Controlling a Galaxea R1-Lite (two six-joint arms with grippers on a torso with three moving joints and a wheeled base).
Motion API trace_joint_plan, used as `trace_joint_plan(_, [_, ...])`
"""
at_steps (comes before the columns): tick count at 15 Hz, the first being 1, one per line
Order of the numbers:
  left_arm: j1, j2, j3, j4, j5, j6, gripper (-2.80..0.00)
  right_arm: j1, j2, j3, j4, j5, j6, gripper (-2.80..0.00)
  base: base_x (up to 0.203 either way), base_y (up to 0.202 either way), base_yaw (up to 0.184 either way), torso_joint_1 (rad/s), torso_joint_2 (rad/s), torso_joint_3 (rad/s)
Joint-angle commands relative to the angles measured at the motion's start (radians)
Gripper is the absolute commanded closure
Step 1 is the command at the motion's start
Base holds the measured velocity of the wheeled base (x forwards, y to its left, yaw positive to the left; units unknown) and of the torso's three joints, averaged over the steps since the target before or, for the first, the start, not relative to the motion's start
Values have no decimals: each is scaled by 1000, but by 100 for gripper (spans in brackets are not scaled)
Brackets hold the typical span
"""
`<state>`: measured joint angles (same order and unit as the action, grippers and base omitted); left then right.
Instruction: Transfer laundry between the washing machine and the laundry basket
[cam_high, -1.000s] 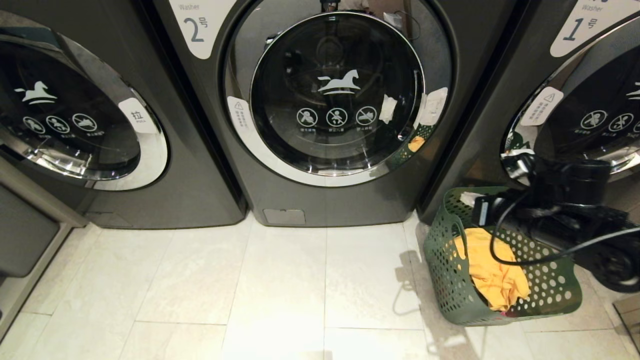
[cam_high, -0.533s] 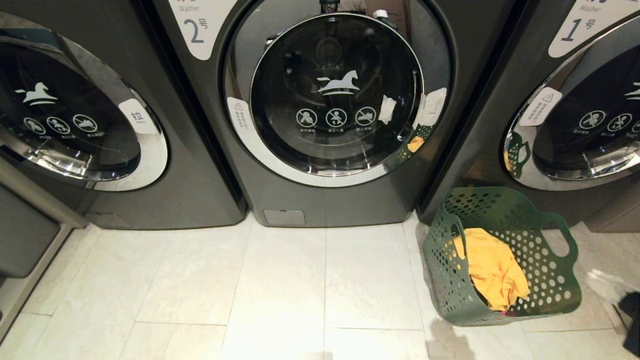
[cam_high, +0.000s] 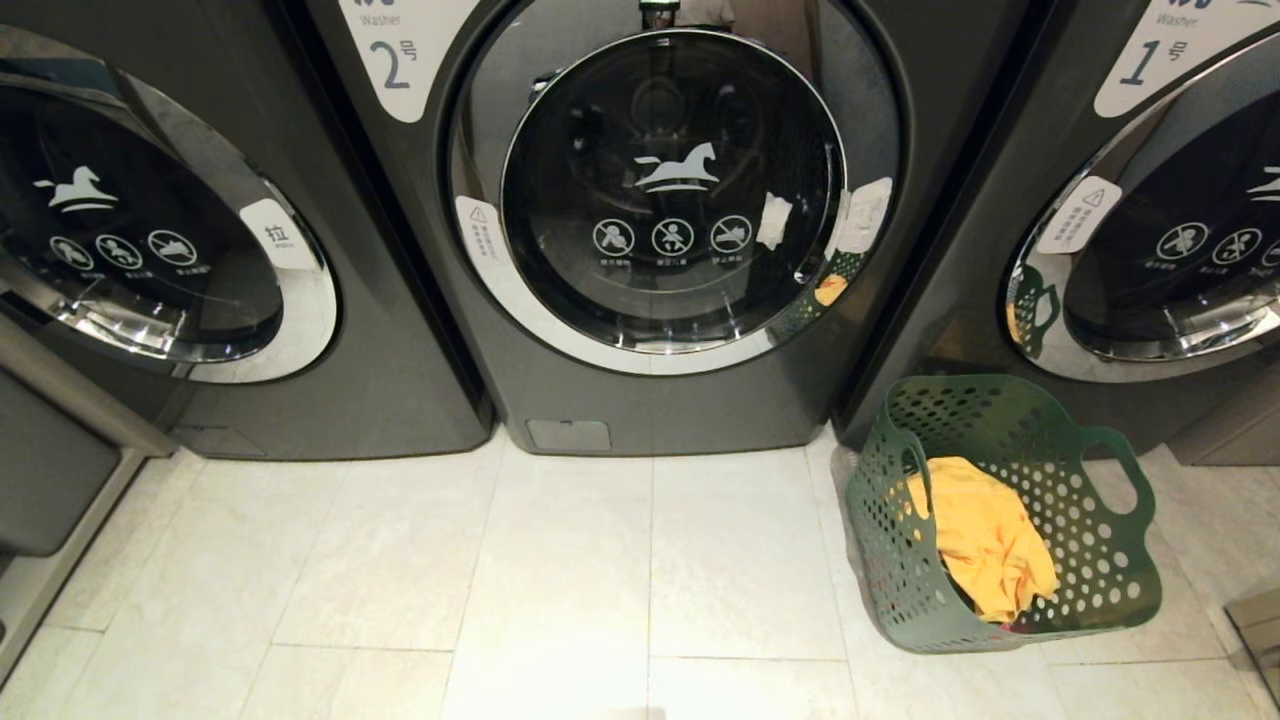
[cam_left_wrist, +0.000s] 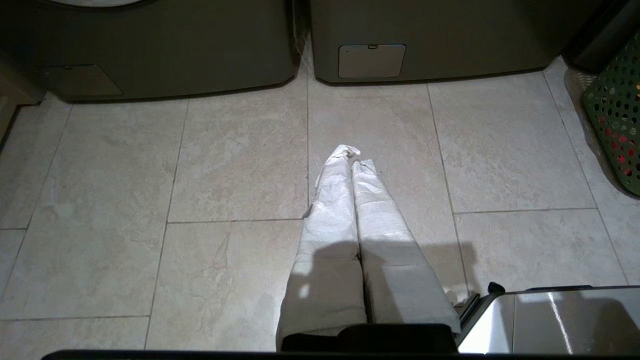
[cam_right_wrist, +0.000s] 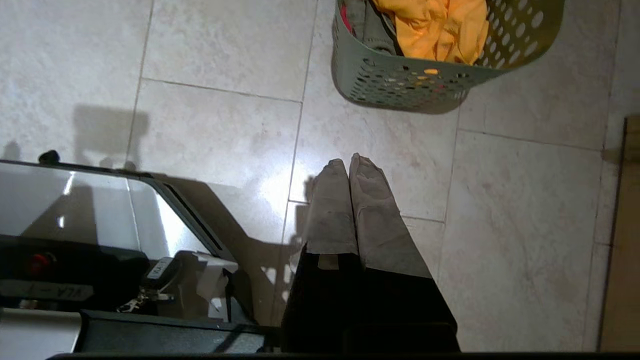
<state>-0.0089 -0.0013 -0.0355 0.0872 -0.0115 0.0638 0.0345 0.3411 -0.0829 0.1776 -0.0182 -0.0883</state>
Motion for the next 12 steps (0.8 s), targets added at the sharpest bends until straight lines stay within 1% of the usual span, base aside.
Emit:
trace_joint_plan(1, [0,0,0,0,2,1,0,-41,2,8,7,-1,-2,0,0,0,0,0,0,0])
trace_joint_plan(3, [0,0,2,-1,5,-2,0,-73,-80,15,-1,3,-5,0,0,0,0,0,0,0])
trace_joint_plan(6, [0,0,2,-3,7,-15,0,-52,-305,35,-51,9,-5,0,0,0,0,0,0,0])
trace_joint_plan(7, [0,0,1,-3,7,-13,0,-46,-345,53,-101,10,-3,0,0,0,0,0,0,0])
trace_joint_plan(9, [0,0,2,-3,7,-15,0,-36,-343,83,-175,11,4,0,0,0,0,0,0,0])
trace_joint_plan(12, [0,0,2,-3,5,-12,0,-36,-341,84,-173,12,6,0,0,0,0,0,0,0])
